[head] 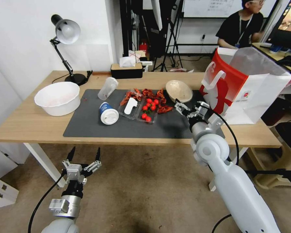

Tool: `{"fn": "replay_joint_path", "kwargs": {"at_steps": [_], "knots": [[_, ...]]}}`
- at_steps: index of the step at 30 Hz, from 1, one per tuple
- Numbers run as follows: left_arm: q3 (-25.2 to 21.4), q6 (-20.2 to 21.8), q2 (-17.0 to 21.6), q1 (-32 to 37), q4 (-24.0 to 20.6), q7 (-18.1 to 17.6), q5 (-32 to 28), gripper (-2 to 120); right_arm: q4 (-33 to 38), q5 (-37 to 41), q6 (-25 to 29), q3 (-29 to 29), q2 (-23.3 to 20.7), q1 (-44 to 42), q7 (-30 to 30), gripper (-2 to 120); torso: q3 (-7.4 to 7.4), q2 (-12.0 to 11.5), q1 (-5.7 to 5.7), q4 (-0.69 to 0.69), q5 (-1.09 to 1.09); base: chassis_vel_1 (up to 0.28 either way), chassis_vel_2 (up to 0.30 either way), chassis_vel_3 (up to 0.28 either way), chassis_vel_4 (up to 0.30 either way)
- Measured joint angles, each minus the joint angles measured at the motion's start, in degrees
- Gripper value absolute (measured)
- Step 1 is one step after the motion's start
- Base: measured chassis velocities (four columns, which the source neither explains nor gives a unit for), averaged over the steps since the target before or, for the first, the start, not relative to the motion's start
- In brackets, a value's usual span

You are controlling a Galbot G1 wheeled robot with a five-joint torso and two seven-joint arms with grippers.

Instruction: Pick up the trash from the table and place it into the takeout bag.

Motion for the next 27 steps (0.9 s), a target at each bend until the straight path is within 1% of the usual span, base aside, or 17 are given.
{"fn": "replay_joint_path", "kwargs": {"at_steps": [10,17,19,27], "knots": [[-0.1,0.1,0.3,-0.3,0.4,0.0,-0.1,100,-3.6,1.7,-1.0,-0.5,1.3,3.4,1.4,100,0.00,0.0,0.00,0.00,-0.01,0.000,0.000,0.000,0.000],[-0.4,0.1,0.5,-0.4,0.4,0.0,-0.3,100,-8.6,2.8,-2.0,-0.8,2.6,7.4,1.5,100,0.00,0.0,0.00,0.00,-0.01,0.000,0.000,0.000,0.000],[-0.4,0.1,0.5,-0.4,0.4,0.0,-0.3,100,-8.8,2.9,-2.0,-0.9,2.6,7.6,1.5,100,0.00,0.0,0.00,0.00,-0.01,0.000,0.000,0.000,0.000],[-0.5,0.1,0.3,-0.3,0.3,0.0,-0.2,100,-14.4,5.5,-2.5,-0.7,2.9,12.0,1.7,100,0.00,0.0,0.00,-0.01,0.00,0.000,0.000,0.000,0.000]]}}
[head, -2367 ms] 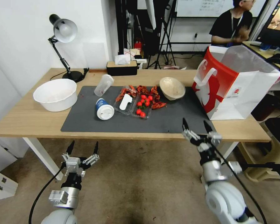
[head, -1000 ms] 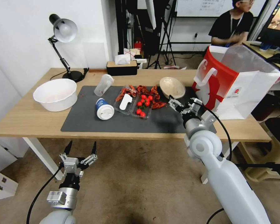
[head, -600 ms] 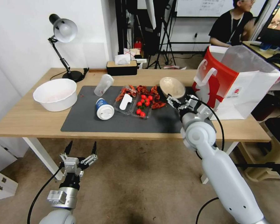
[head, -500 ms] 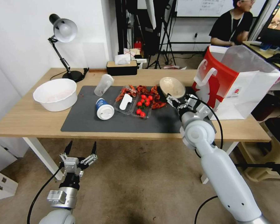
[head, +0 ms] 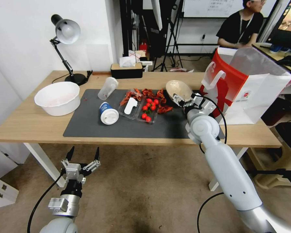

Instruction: Pick up the trash from the table and place it into the takeout bag.

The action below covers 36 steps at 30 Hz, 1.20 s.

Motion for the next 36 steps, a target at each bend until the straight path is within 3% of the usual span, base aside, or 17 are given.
{"fn": "replay_joint_path", "kwargs": {"at_steps": [28,33,36], "knots": [[0.0,0.0,0.1,0.0,0.0,0.0,0.2,100,-11.4,4.3,-1.0,0.0,2.6,7.1,2.1,100,-0.01,0.0,0.00,0.01,-0.01,0.000,0.000,0.000,0.000],[0.0,-0.1,-0.1,0.0,0.0,0.0,0.3,100,-11.7,4.6,-1.1,-0.1,2.5,7.4,2.0,89,-0.01,0.0,-0.01,0.01,0.00,0.000,0.000,0.000,0.000],[0.1,-0.1,-0.1,0.0,0.1,0.0,0.3,100,-11.8,4.7,-1.1,-0.1,2.4,7.4,2.0,76,0.00,0.0,-0.01,0.01,0.00,0.000,0.000,0.000,0.000]]}}
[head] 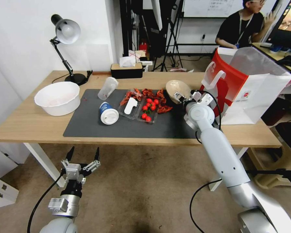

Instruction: Pick up the trash from the table and place it into the takeout bag.

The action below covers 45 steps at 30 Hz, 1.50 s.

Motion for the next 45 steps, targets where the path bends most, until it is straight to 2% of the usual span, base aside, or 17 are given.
{"fn": "replay_joint_path", "kwargs": {"at_steps": [1,3,4,6,8,11,13,14,15,18,22,28,32,36,42,43,45], "knots": [[0.0,0.0,0.0,0.0,0.0,0.0,0.0,100,0.0,0.0,0.0,0.0,0.0,0.0,0.0,76,0.00,0.0,0.00,0.00,0.00,0.000,0.000,0.000,0.000],[0.0,-0.1,0.0,0.0,0.1,0.0,0.0,100,0.0,1.0,-0.1,0.1,-0.1,0.0,0.3,67,0.00,0.0,0.00,0.00,0.00,0.000,0.000,0.000,0.000],[0.0,-0.1,0.0,0.0,0.1,0.0,0.0,100,0.0,1.0,-0.1,0.1,-0.1,0.0,0.3,67,0.00,0.0,0.00,0.00,0.00,0.000,0.000,0.000,0.000],[0.0,-0.1,0.0,0.0,0.1,0.0,0.0,100,0.2,1.6,-0.1,0.2,-0.1,-0.1,0.7,55,0.00,0.0,0.00,0.00,0.00,0.000,0.000,0.000,0.000],[0.0,-0.1,0.0,0.0,0.1,0.0,0.1,100,0.2,1.7,-0.1,0.3,-0.2,-0.2,0.8,51,0.00,0.0,0.00,0.00,0.00,0.000,0.000,0.000,0.000],[0.0,-0.1,0.0,0.0,0.1,0.0,0.1,100,0.5,1.9,-0.1,0.4,-0.3,-0.3,1.0,36,0.00,0.0,0.00,0.00,0.00,0.000,0.000,0.000,0.000],[0.0,-0.1,0.0,0.0,0.1,0.0,0.1,100,0.6,1.9,-0.1,0.5,-0.3,-0.3,1.0,33,0.00,0.0,0.00,0.00,0.00,0.000,0.000,0.000,0.000],[0.0,-0.2,0.0,0.0,0.2,0.0,0.1,100,0.8,1.9,-0.1,0.5,-0.3,-0.5,1.1,25,0.00,0.0,0.00,0.00,0.00,0.000,0.000,0.000,0.000],[0.0,-0.2,0.0,0.0,0.2,0.0,0.1,100,0.8,1.9,-0.1,0.5,-0.3,-0.5,1.1,25,0.00,0.0,0.00,0.00,0.00,0.000,0.000,0.000,0.000],[0.0,-0.4,0.0,-0.1,0.3,0.0,0.1,100,1.6,1.9,-0.1,0.6,-0.4,-0.8,1.3,11,0.00,0.0,0.00,0.00,0.00,0.000,0.000,0.000,0.000],[0.0,-0.5,0.0,-0.1,0.4,0.0,0.1,100,2.9,1.7,0.0,0.6,-0.8,-1.0,1.3,2,0.00,0.0,0.00,0.01,0.00,0.000,0.000,0.000,0.000],[0.0,-0.6,0.0,-0.2,0.6,0.0,0.1,100,4.9,0.9,0.2,0.4,-1.9,-1.5,1.0,1,0.00,0.0,0.01,0.00,0.00,0.000,0.000,0.000,0.000],[0.0,-0.6,0.0,-0.1,0.4,0.0,0.1,100,8.7,-2.1,0.7,0.1,-3.2,-2.8,-0.2,1,0.00,0.0,0.00,0.00,0.00,0.000,0.000,0.000,0.000],[0.0,-0.6,-0.1,0.0,0.2,0.0,0.2,100,14.4,-10.4,1.9,-1.1,-5.6,-6.1,-3.5,1,0.00,0.0,0.00,0.00,0.00,0.000,0.000,0.000,0.000],[0.1,-0.8,-0.3,0.3,-0.1,0.0,0.6,100,18.9,-19.3,3.3,-1.4,-8.3,-9.8,-7.2,1,0.00,0.0,0.00,0.00,0.00,0.000,0.000,0.000,0.000],[0.1,-0.8,-0.3,0.4,-0.2,0.0,0.7,100,20.3,-23.6,4.3,-1.3,-9.4,-11.4,-8.9,1,0.00,0.0,0.01,0.00,0.01,0.000,0.000,0.000,0.000],[0.1,-1.0,-0.3,0.5,-0.2,0.0,0.7,100,21.4,-26.9,5.1,-0.9,-10.3,-12.6,-10.2,1,0.00,0.0,0.00,0.00,0.00,0.000,0.000,0.000,0.000]]}}
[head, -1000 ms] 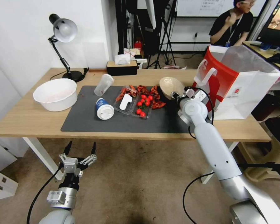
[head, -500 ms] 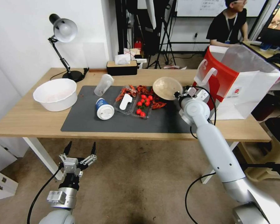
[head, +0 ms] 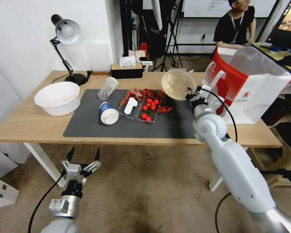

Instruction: Pick up the trash from the table and place it into the takeout bag.

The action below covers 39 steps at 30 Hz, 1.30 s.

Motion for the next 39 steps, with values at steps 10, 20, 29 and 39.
{"fn": "replay_joint_path", "kwargs": {"at_steps": [10,20,29,39], "knots": [[0.2,-0.6,-0.4,0.2,0.1,0.0,0.3,100,5.8,-12.0,4.8,3.9,-3.3,-4.1,-3.9,1,0.00,0.0,0.00,0.00,0.00,0.000,0.000,0.000,0.000],[0.0,-0.8,-0.5,0.1,0.2,0.0,0.3,100,6.5,-20.4,9.1,13.0,-8.8,1.2,-4.5,1,0.01,0.0,0.01,0.01,0.00,0.000,0.000,0.000,0.000],[0.1,-0.8,-0.5,0.2,0.2,0.0,0.4,100,3.7,-21.2,5.4,18.1,-12.2,1.1,-0.9,1,0.01,0.0,0.01,0.00,0.01,0.000,0.000,0.000,0.000],[0.2,-0.8,-0.6,0.1,0.2,0.0,0.5,100,1.9,-20.5,2.4,19.1,-12.8,0.4,-0.7,23,0.01,0.0,0.01,0.01,0.00,0.000,0.000,0.000,0.000]]}}
